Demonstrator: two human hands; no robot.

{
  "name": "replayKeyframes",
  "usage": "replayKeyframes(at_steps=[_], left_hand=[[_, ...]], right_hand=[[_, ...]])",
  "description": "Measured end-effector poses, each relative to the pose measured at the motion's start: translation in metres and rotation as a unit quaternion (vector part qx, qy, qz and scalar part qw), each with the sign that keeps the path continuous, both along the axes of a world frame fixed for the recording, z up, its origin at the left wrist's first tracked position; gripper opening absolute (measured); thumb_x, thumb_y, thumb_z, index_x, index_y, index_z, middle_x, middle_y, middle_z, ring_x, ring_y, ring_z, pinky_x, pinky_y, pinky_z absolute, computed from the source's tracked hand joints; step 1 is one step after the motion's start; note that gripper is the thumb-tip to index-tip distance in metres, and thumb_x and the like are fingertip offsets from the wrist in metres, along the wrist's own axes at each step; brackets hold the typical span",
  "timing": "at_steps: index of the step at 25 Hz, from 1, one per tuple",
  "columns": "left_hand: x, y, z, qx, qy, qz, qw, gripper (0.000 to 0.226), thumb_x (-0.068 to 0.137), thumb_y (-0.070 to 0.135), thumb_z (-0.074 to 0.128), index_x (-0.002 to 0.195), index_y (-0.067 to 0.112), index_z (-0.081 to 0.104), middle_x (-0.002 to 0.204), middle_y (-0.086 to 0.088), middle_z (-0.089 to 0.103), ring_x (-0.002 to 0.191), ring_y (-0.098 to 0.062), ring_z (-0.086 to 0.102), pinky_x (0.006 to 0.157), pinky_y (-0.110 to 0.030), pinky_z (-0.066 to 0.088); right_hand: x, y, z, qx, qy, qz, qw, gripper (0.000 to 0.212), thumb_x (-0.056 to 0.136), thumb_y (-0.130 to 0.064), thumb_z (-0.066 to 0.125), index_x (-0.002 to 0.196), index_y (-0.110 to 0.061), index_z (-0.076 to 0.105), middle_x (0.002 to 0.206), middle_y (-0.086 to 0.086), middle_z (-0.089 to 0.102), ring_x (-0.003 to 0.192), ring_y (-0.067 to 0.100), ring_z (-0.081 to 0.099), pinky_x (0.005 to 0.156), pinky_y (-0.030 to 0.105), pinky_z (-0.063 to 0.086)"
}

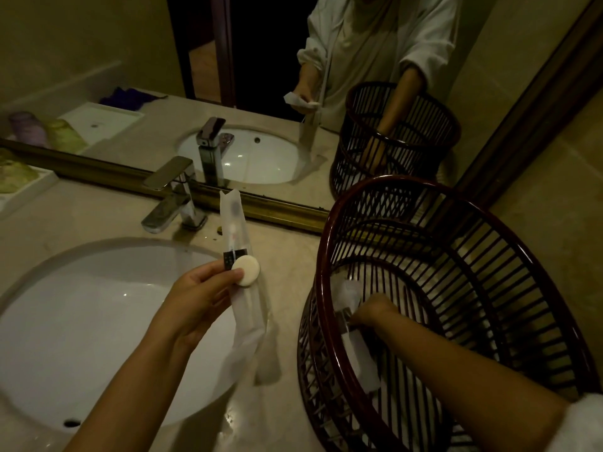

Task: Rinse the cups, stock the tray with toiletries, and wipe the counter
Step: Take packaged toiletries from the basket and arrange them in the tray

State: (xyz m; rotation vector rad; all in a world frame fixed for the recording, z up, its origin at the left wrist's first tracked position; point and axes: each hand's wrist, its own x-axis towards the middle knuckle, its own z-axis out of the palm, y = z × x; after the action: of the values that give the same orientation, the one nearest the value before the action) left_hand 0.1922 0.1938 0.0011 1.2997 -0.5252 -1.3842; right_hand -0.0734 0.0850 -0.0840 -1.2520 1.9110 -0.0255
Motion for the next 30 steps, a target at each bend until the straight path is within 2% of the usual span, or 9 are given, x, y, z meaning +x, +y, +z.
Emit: replayKeyframes(at_steps=[2, 5, 8, 11, 13, 15, 25, 28, 30], left_hand=[[-0.002, 0.0, 0.003, -0.004, 0.0, 0.003, 1.0, 0.016, 0.081, 0.004, 0.057, 0.093, 0.012, 0.065, 0.101, -0.012, 0.066, 0.093, -0.023, 0.063, 0.074, -0.03, 0.048], [-0.008, -0.001, 0.011, -0.011, 0.001, 0.0, 1.0, 0.016, 0.082, 0.005, 0.057, 0.094, 0.011, 0.064, 0.101, -0.013, 0.066, 0.094, -0.024, 0.063, 0.075, -0.032, 0.049], [-0.017, 0.001, 0.022, -0.022, 0.002, 0.004, 1.0, 0.015, 0.082, 0.006, 0.058, 0.095, 0.011, 0.064, 0.099, -0.012, 0.066, 0.092, -0.024, 0.063, 0.072, -0.031, 0.05], [-0.024, 0.006, 0.034, -0.05, -0.013, 0.006, 0.999, 0.015, 0.081, 0.007, 0.06, 0.094, 0.014, 0.065, 0.099, -0.01, 0.068, 0.092, -0.023, 0.065, 0.071, -0.03, 0.052], [-0.027, 0.009, 0.041, -0.071, -0.022, -0.002, 0.997, 0.016, 0.08, 0.008, 0.062, 0.093, 0.015, 0.066, 0.1, -0.009, 0.069, 0.094, -0.023, 0.066, 0.07, -0.03, 0.053], [-0.03, 0.011, 0.048, -0.086, -0.024, -0.015, 0.996, 0.016, 0.078, 0.009, 0.064, 0.093, 0.016, 0.067, 0.097, -0.007, 0.07, 0.092, -0.021, 0.067, 0.067, -0.028, 0.054], [-0.031, 0.021, 0.064, -0.12, 0.021, -0.023, 0.992, 0.009, 0.083, 0.015, 0.061, 0.084, 0.011, 0.07, 0.069, -0.003, 0.072, 0.066, -0.014, 0.069, 0.062, -0.025, 0.057], [-0.032, 0.022, 0.061, -0.119, 0.05, -0.03, 0.991, 0.029, 0.075, 0.029, 0.067, 0.095, 0.008, 0.069, 0.085, -0.011, 0.074, 0.081, -0.021, 0.07, 0.073, -0.034, 0.059], [-0.035, 0.023, 0.059, -0.121, 0.013, -0.027, 0.992, 0.027, 0.071, 0.025, 0.071, 0.093, 0.01, 0.069, 0.084, -0.006, 0.076, 0.083, -0.021, 0.071, 0.067, -0.029, 0.058]], right_hand=[[-0.006, -0.009, 0.018, -0.008, -0.017, -0.012, 1.0, 0.015, 0.074, -0.006, 0.07, 0.075, -0.008, 0.056, 0.078, 0.008, 0.056, 0.074, 0.022, 0.058, 0.072, 0.033, 0.052], [-0.021, -0.02, 0.061, -0.093, -0.018, -0.017, 0.995, 0.007, 0.079, -0.002, 0.066, 0.079, -0.007, 0.061, 0.076, 0.01, 0.055, 0.075, 0.023, 0.058, 0.067, 0.034, 0.054], [-0.04, -0.014, 0.13, -0.188, -0.112, 0.016, 0.976, 0.012, 0.081, -0.004, 0.062, 0.077, -0.014, 0.067, 0.081, 0.007, 0.061, 0.076, 0.019, 0.057, 0.059, 0.027, 0.046], [-0.042, 0.009, 0.204, -0.234, -0.289, 0.001, 0.929, 0.017, 0.071, -0.005, 0.066, 0.073, -0.022, 0.072, 0.084, 0.003, 0.069, 0.079, 0.018, 0.064, 0.057, 0.027, 0.05], [-0.024, 0.03, 0.235, -0.197, -0.458, 0.007, 0.867, 0.019, 0.062, -0.009, 0.066, 0.076, -0.02, 0.074, 0.079, 0.002, 0.074, 0.072, 0.016, 0.07, 0.052, 0.024, 0.055], [0.008, 0.047, 0.243, -0.149, -0.538, 0.035, 0.829, 0.025, 0.065, -0.007, 0.064, 0.088, -0.014, 0.072, 0.079, 0.004, 0.075, 0.07, 0.015, 0.072, 0.053, 0.024, 0.056], [0.098, 0.073, 0.205, -0.234, -0.392, 0.038, 0.889, 0.02, 0.083, -0.003, 0.06, 0.102, -0.006, 0.064, 0.099, 0.013, 0.067, 0.089, 0.023, 0.064, 0.081, 0.035, 0.054], [0.102, 0.077, 0.197, -0.26, -0.38, 0.035, 0.887, 0.018, 0.081, -0.006, 0.063, 0.098, -0.01, 0.064, 0.093, 0.007, 0.067, 0.084, 0.018, 0.064, 0.077, 0.031, 0.054], [0.104, 0.079, 0.192, -0.271, -0.374, 0.043, 0.886, 0.015, 0.081, -0.007, 0.064, 0.093, -0.015, 0.064, 0.091, 0.005, 0.067, 0.085, 0.018, 0.065, 0.077, 0.031, 0.055]])
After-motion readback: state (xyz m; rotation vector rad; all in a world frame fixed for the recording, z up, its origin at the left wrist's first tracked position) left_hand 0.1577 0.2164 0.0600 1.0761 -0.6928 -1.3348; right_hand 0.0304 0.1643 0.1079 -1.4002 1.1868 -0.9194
